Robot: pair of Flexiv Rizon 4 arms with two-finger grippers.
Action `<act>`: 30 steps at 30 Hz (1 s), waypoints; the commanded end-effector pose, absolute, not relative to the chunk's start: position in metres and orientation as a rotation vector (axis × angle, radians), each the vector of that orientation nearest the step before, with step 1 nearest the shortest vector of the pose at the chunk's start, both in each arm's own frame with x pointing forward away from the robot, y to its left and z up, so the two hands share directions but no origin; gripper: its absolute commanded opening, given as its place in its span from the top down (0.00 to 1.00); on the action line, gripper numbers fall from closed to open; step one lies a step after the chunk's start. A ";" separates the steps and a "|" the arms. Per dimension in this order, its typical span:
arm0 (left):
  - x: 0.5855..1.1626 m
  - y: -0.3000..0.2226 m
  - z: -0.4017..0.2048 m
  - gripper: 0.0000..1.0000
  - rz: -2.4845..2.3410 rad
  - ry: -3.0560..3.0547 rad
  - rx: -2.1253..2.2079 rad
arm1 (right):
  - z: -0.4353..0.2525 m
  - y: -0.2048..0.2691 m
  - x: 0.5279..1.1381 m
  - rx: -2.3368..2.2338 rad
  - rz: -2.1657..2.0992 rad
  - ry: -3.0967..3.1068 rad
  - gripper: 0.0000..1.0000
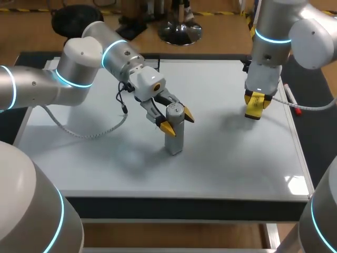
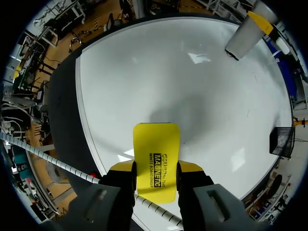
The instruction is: Pick up the inspection probe, press it on each red-marked spot on the whiteboard one by one, put down the probe, pick up the eraser, and wipe off all the red marks.
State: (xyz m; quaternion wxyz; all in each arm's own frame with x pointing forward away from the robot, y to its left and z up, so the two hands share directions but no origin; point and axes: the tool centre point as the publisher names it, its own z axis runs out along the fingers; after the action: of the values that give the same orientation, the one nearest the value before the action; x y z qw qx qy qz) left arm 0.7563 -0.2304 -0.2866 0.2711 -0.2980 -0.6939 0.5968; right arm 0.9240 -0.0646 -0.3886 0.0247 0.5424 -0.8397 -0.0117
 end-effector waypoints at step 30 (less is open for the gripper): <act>0.831 -0.168 -0.224 1.00 1.585 -1.858 -0.910 | -0.388 -0.065 0.924 1.679 -0.032 -2.595 1.00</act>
State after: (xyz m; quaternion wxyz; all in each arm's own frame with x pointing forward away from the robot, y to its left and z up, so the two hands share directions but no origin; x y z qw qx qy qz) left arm 0.8184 -0.1827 -0.2305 0.2617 -0.3340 -0.6856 0.5916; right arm 0.9240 -0.0646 -0.3887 0.0247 0.5424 -0.8397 -0.0117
